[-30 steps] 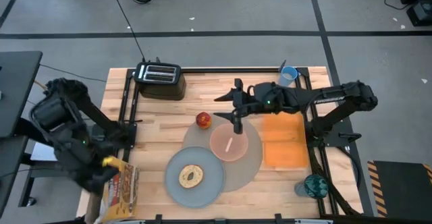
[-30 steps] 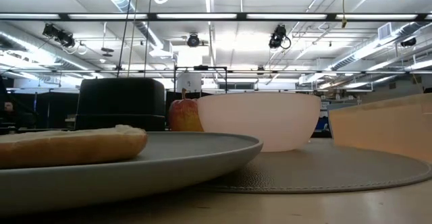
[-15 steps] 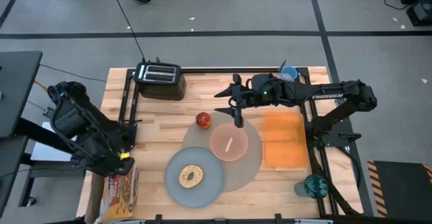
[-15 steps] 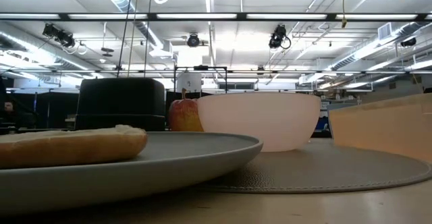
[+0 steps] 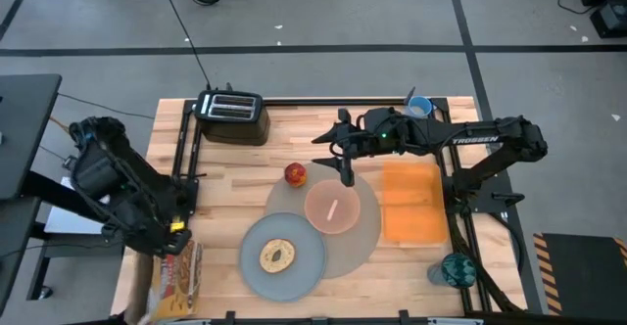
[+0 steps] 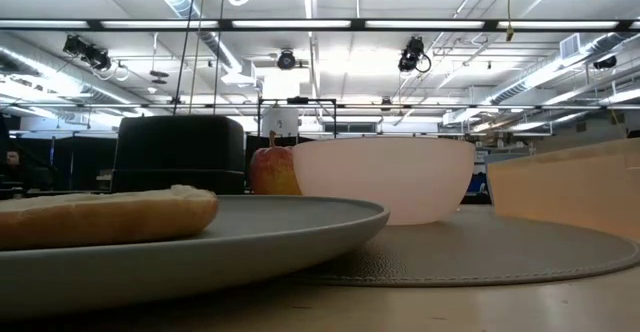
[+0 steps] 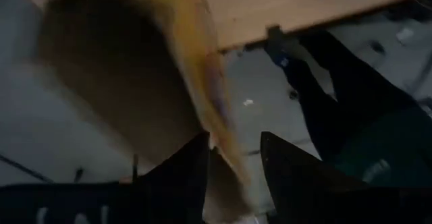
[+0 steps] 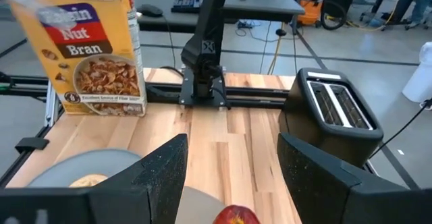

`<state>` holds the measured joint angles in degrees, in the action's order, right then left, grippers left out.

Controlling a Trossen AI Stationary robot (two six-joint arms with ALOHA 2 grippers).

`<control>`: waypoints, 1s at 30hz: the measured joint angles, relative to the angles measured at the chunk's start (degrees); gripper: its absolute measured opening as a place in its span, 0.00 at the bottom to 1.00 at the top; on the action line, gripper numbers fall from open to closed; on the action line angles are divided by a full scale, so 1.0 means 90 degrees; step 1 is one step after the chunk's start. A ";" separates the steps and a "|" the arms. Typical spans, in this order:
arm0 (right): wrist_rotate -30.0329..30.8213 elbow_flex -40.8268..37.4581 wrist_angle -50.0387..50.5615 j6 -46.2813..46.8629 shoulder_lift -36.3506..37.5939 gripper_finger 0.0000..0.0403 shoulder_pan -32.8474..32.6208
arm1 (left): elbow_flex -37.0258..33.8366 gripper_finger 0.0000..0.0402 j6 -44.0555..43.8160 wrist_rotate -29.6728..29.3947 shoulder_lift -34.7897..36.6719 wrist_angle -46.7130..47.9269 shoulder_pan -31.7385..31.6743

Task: Arrange a breakfast setting
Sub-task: Pour the cereal from the yellow cereal box into the light orange bowl

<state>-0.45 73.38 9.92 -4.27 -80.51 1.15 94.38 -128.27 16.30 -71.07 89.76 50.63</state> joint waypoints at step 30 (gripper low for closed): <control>0.0126 0.0000 0.0084 -0.1038 0.0624 0.59 0.0255 | 0.0162 0.01 0.1522 -0.0635 0.0027 0.0019 -0.0037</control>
<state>0.69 73.38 10.68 -13.62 -74.89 3.45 95.84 -114.57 10.59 -70.83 89.93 50.30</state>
